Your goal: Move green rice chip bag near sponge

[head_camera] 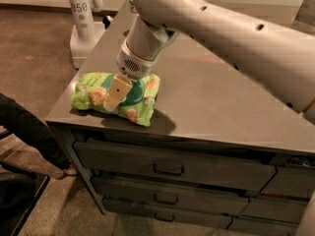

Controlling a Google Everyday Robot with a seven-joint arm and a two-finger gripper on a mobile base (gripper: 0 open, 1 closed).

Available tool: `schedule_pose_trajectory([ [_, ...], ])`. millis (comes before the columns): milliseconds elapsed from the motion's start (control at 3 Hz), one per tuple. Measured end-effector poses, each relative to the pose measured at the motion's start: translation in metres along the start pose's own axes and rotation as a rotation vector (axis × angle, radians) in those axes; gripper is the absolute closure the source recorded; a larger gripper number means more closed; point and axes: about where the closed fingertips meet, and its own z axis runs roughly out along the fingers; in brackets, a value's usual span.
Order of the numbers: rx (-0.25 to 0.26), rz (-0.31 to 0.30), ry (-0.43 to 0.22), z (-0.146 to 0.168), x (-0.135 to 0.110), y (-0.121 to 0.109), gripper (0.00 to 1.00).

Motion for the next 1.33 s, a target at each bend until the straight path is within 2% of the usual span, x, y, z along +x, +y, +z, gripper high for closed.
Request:
schedule_pose_trajectory([
  [667,0.056,0.058,-0.038,-0.023,0.006,-0.02,0.7],
  [1000,0.126,0.136,-0.079,-0.063,0.023,-0.051,0.99],
  [1333,0.184,0.195,-0.099,-0.094,0.038,-0.076,1.0],
])
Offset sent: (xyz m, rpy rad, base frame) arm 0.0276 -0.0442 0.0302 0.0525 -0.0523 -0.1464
